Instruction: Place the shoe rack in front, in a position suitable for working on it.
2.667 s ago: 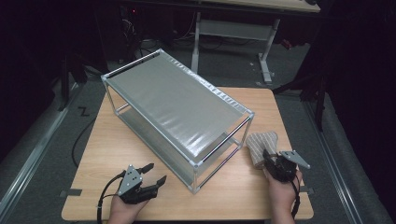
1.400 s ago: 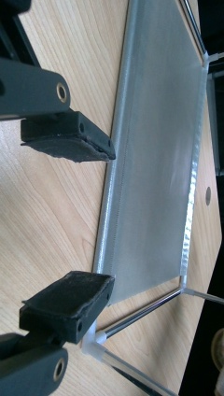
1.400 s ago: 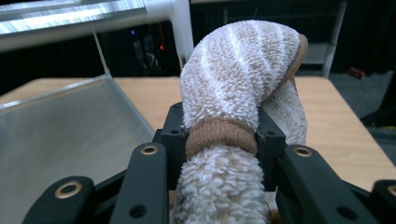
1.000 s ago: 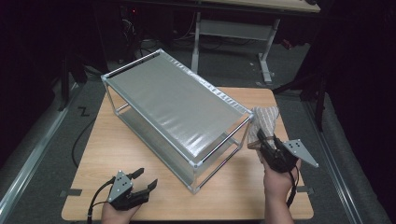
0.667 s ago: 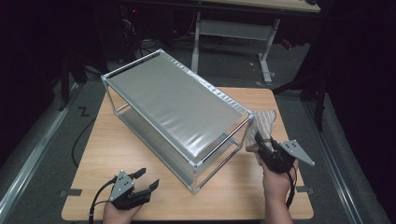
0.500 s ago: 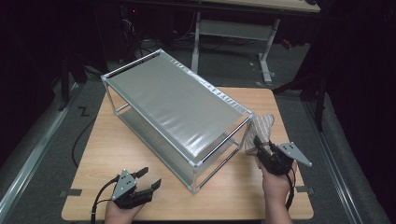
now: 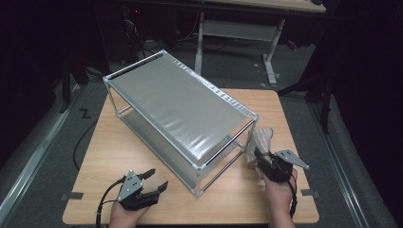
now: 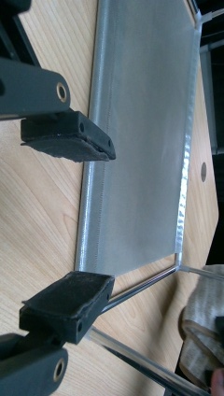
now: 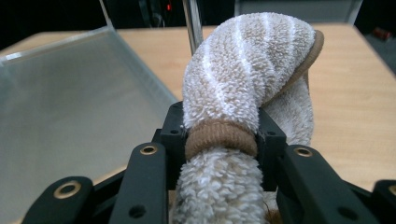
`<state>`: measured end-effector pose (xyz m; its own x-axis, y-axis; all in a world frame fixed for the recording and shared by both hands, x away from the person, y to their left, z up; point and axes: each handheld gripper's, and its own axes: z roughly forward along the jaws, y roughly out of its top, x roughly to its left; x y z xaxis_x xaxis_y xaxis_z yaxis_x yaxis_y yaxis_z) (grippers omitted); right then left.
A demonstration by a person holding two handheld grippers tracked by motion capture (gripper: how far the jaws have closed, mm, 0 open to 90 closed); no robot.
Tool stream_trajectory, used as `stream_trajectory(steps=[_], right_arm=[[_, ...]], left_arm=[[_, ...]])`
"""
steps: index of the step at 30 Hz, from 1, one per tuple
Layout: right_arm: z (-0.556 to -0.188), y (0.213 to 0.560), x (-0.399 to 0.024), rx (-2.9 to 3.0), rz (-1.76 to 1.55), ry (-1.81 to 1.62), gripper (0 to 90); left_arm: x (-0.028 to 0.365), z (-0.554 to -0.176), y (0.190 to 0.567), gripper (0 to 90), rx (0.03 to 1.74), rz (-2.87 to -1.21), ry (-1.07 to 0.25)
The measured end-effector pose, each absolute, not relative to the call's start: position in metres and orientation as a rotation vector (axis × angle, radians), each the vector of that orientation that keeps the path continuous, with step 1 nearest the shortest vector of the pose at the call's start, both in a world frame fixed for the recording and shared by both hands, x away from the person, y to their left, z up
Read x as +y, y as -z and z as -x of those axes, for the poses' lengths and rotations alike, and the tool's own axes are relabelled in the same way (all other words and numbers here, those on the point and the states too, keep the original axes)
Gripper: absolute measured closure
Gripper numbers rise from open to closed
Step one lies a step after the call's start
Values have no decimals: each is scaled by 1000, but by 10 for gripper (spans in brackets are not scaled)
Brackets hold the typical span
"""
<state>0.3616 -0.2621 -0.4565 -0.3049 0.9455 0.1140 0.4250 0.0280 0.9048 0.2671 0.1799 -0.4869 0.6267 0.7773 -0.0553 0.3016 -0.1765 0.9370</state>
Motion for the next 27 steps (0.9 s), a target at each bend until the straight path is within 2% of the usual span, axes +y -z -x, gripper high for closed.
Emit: stream_trajectory(steps=[19, 27], right_arm=[[-374, 484, -260, 1900, -1492, -1120, 642], [-363, 471, -261, 1846, -1458, -1139, 643]], left_arm=[[179, -266, 486, 337, 874, -1752, -541], [175, -267, 484, 337, 858, -1755, -533]])
